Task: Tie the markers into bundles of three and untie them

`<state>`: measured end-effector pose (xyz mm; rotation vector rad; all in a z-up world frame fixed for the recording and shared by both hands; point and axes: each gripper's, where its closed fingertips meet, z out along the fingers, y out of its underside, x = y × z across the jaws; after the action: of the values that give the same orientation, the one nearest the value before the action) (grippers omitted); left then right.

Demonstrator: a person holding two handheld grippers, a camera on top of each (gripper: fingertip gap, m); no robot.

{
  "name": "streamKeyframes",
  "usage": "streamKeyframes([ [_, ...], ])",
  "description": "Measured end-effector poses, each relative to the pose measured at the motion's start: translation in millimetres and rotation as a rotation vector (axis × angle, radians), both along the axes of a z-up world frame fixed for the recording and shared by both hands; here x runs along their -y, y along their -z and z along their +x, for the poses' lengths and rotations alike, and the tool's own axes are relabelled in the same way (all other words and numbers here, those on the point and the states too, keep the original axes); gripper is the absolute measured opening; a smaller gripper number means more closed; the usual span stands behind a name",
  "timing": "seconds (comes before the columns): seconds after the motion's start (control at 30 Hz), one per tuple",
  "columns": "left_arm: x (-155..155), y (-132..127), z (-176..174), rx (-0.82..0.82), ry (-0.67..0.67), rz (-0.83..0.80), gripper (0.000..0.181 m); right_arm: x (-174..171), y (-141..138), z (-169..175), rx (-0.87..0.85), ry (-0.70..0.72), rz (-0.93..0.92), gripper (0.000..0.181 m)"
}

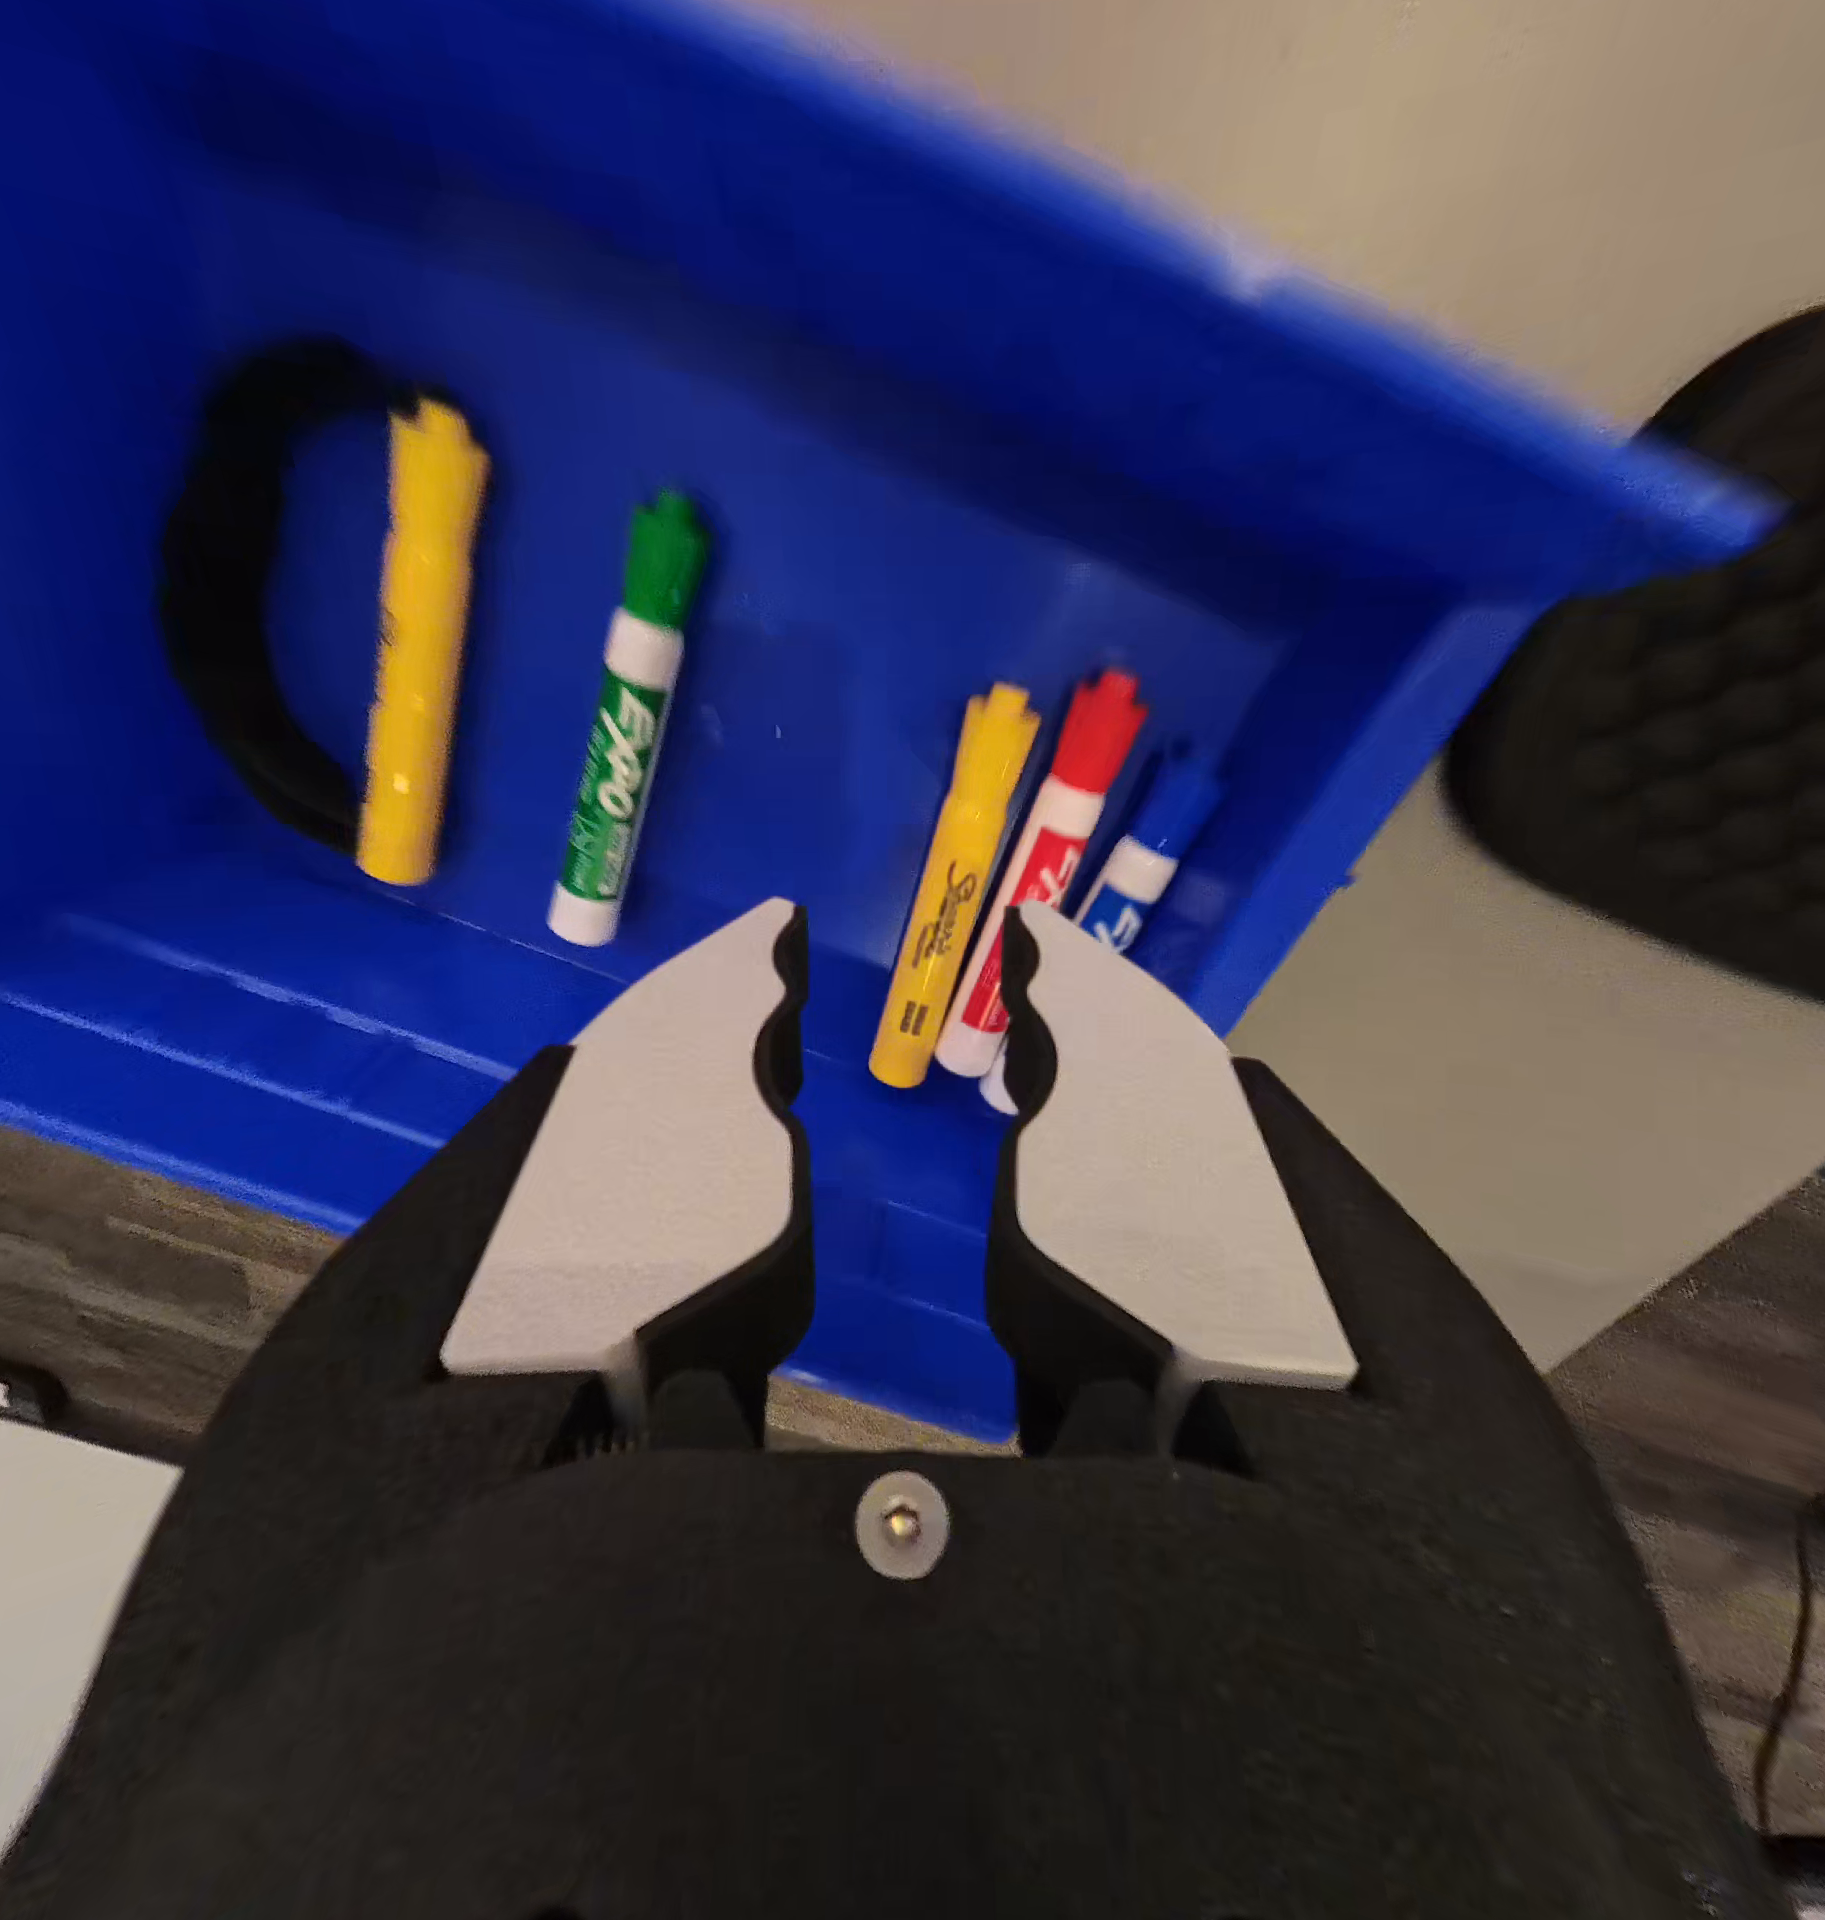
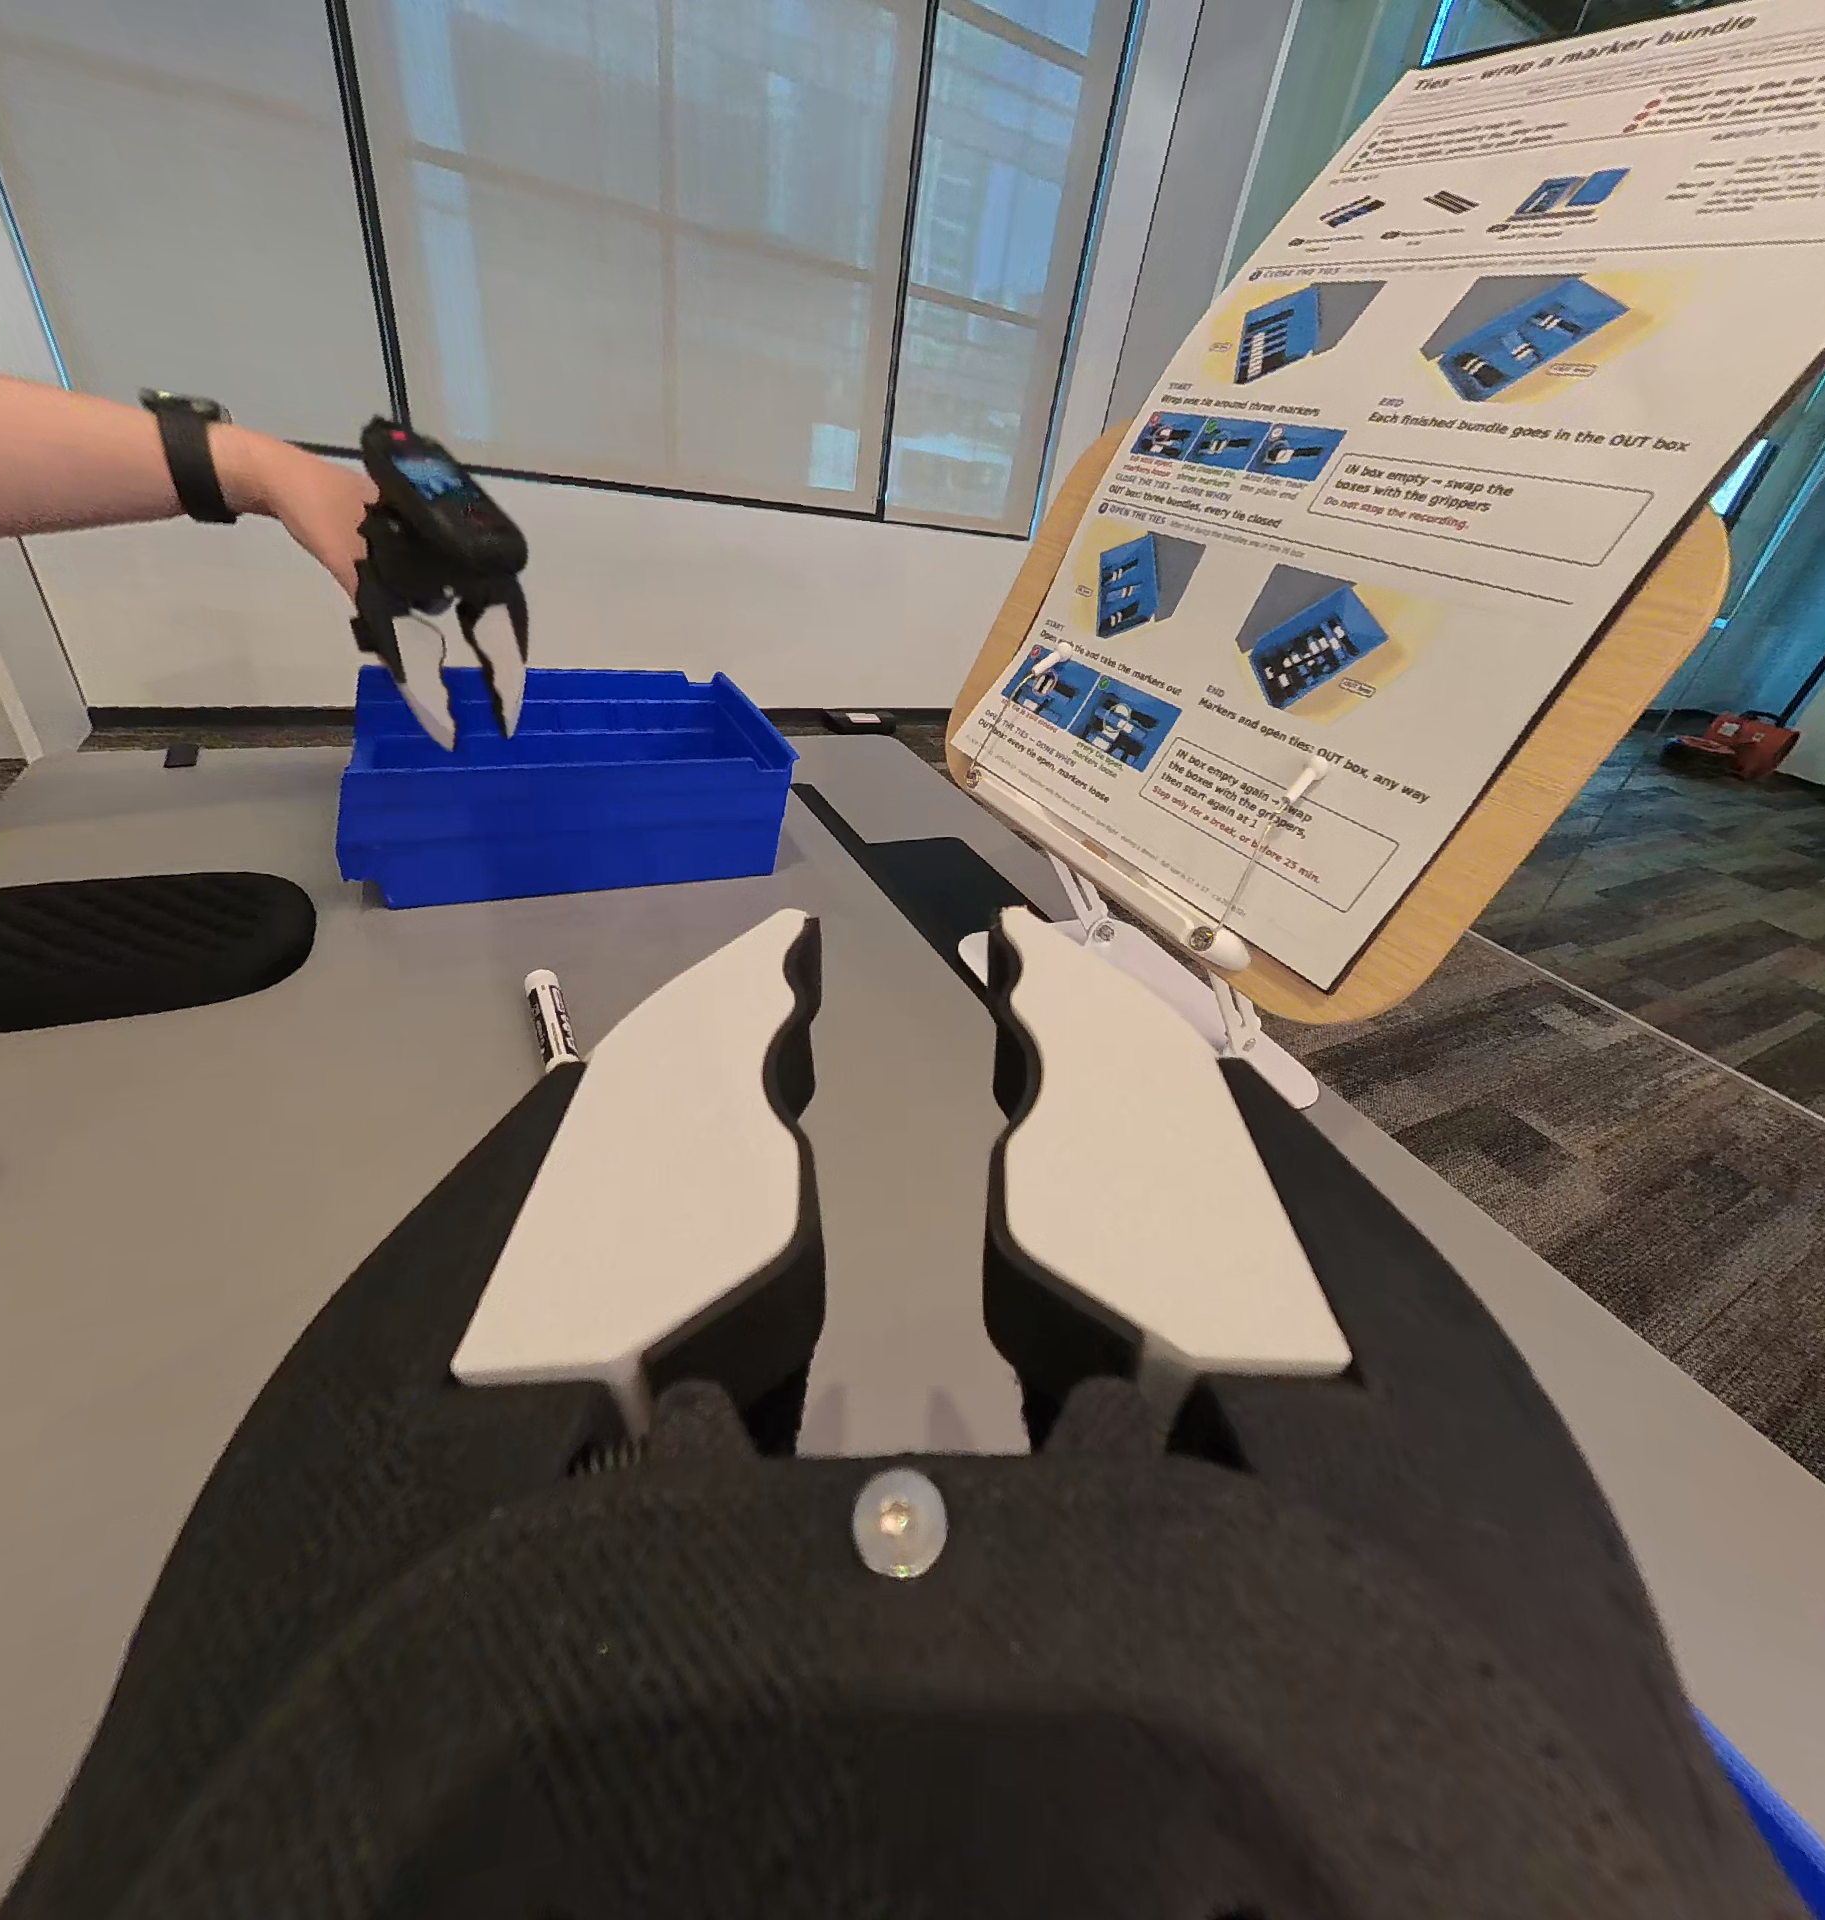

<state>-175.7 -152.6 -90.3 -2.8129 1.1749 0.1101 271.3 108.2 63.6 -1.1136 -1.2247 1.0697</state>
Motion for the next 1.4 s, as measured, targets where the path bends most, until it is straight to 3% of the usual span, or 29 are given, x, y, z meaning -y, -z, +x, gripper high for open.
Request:
streamKeyframes([
  [0.2, 18.9, 50.9, -27.6, -0.012, 0.000, -0.069, 0.035, -2.4, 0.9, 3.6, 0.008, 0.027, 0.000, 0.031],
  [0.63, 19.2, 73.2, -36.6, -0.040, 0.025, -0.096, 0.034, -10.3, -0.7, 15.6, -0.011, 0.061, -0.014, 0.031],
  [0.8, 23.4, 81.9, -36.6, -0.078, 0.030, -0.148, 0.018, -11.8, 0.2, 17.8, -0.012, 0.067, -0.017, 0.031],
  [0.93, 19.3, 69.9, -39.4, -0.083, -0.005, -0.107, 0.018, -13.0, -1.7, 21.7, -0.027, 0.071, -0.020, 0.031],
  [1.03, 4.9, 23.1, -45.9, -0.106, -0.058, 0.024, 0.017, -14.4, -3.4, 24.8, -0.035, 0.077, -0.017, 0.031],
  [1.13, -21.2, -45.5, -8.5, -0.081, -0.056, 0.209, 0.018, -13.4, -9.0, 27.0, -0.059, 0.075, -0.013, 0.031],
  [1.2, -34.0, -72.4, 39.0, -0.069, -0.010, 0.257, 0.018, -11.4, -11.6, 27.4, -0.066, 0.069, -0.012, 0.031],
  [1.27, -41.4, -71.6, 92.0, -0.093, 0.079, 0.241, 0.018, -9.3, -12.2, 26.7, -0.060, 0.069, -0.003, 0.031],
  [1.4, -52.2, -16.4, 181.7, -0.161, 0.249, 0.140, 0.018, -3.4, -12.8, 25.7, -0.045, 0.066, 0.012, 0.031],
])
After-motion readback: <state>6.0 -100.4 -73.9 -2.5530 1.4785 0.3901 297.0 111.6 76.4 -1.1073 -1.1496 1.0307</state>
